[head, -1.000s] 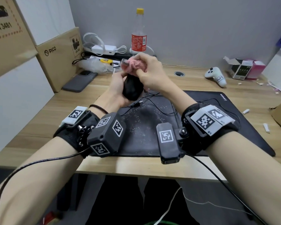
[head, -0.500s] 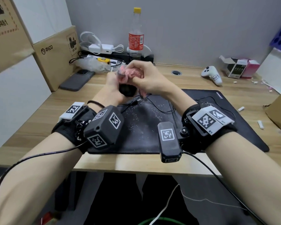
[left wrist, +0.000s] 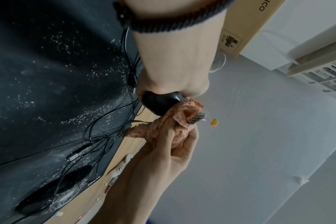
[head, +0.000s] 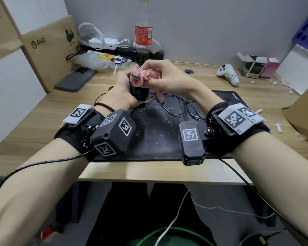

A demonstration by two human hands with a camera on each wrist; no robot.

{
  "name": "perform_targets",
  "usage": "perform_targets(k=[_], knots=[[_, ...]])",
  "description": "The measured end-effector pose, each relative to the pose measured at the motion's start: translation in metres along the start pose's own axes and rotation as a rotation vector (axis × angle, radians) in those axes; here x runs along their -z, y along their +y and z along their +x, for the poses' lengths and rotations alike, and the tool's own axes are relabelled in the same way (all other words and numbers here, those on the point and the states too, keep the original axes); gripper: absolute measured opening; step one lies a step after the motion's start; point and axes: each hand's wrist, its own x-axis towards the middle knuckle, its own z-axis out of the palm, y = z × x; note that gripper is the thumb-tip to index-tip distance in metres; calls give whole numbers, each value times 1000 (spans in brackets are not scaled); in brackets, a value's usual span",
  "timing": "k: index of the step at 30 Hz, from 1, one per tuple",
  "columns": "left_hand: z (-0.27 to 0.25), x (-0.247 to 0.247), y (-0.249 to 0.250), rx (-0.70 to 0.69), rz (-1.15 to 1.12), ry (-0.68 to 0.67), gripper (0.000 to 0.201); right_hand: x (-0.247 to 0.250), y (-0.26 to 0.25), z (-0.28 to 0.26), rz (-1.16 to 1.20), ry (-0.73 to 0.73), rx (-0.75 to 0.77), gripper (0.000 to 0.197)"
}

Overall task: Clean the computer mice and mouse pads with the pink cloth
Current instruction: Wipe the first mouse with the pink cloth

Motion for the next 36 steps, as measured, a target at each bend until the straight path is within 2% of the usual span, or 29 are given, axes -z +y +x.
perform_targets(k=[2,4,6,8,11,15,17,18,20,23,24,26,29,31,33,34,36], knots=[[3,0,-1,10,6,-24,36,-2,1,2,-1,36,5,17],[1,0,-4,18,59,-137,32,-3,7,9,-20,198,-35,19],[-1,-2,-8,8,140,-251,37,2,13,16,-65,392,-113,23],[-4,-4,-10,0,202,-303,41,5,18,17,-100,485,-181,23],[0,-6,-11,10,212,-232,40,5,20,11,-98,413,-180,21],[12,-3,-13,49,97,-32,33,0,14,-6,51,128,-97,13],[14,0,-9,60,78,11,32,0,11,-12,123,-12,-38,13],[14,1,-7,59,91,16,30,0,11,-13,122,-21,-23,13],[10,1,-4,44,151,-37,25,-1,17,-5,71,120,-38,13],[-5,-4,-4,-6,284,-193,27,1,28,14,-40,505,-160,14],[-7,-7,-3,-28,320,-197,29,2,28,18,-57,563,-187,17],[-9,-11,1,-68,342,-141,31,1,22,19,-61,526,-167,20],[-8,-6,7,-88,264,-70,35,-7,6,10,14,275,-23,20],[-2,5,7,-101,130,-56,38,-12,-2,2,49,68,72,20],[-3,9,7,-156,144,-15,39,-13,-6,-3,60,-48,114,17],[-1,8,7,-120,136,-30,38,-13,-5,-2,68,-33,109,16],[-1,2,7,-78,150,-70,30,-12,1,8,71,156,52,11]])
